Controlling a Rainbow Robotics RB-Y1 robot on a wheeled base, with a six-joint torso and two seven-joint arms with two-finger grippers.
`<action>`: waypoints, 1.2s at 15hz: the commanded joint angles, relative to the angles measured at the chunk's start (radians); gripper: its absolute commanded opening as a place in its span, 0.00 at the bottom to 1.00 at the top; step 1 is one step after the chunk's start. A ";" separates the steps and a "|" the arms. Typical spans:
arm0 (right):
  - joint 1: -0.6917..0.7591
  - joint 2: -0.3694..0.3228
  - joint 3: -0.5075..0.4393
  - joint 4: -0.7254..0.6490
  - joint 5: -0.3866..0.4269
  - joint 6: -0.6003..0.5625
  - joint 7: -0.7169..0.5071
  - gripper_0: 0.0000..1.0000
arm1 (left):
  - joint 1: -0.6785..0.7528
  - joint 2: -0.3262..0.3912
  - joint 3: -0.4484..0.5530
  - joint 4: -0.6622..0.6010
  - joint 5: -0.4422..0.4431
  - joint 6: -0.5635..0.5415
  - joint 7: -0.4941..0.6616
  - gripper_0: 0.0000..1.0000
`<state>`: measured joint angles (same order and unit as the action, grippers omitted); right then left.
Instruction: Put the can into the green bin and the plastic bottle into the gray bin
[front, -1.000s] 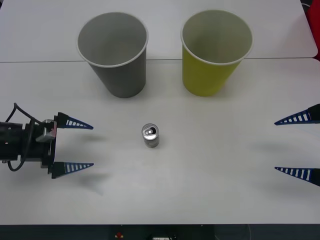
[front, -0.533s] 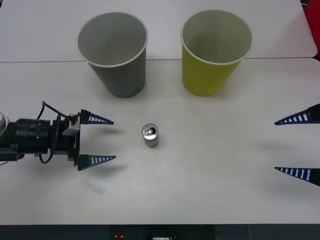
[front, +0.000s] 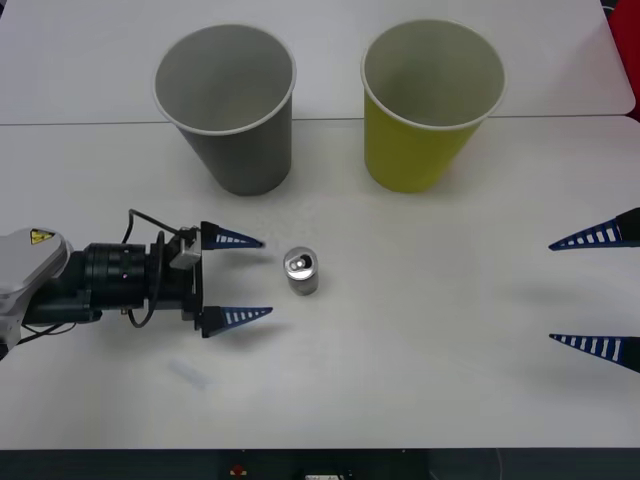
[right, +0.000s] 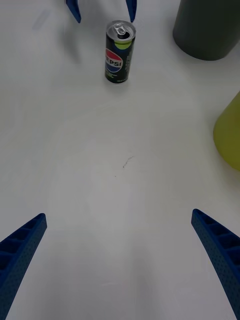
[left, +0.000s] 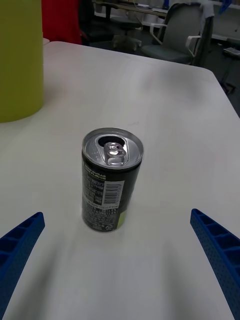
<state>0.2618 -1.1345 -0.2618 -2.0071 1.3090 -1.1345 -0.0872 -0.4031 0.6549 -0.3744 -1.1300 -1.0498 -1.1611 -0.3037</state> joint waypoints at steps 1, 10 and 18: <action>0.000 0.000 0.000 0.000 0.000 0.000 0.000 1.00 | -0.008 -0.034 -0.020 0.001 -0.004 0.029 0.002 1.00; 0.000 0.000 0.000 0.000 0.000 0.000 0.000 1.00 | -0.054 -0.113 -0.127 0.001 -0.002 0.213 -0.017 1.00; 0.000 0.000 0.000 0.000 0.000 0.000 0.000 1.00 | -0.062 -0.123 -0.140 0.001 -0.030 0.258 -0.015 0.00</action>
<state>0.2618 -1.1345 -0.2618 -2.0071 1.3090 -1.1345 -0.0873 -0.4648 0.5323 -0.5143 -1.1276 -1.0750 -0.9061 -0.3192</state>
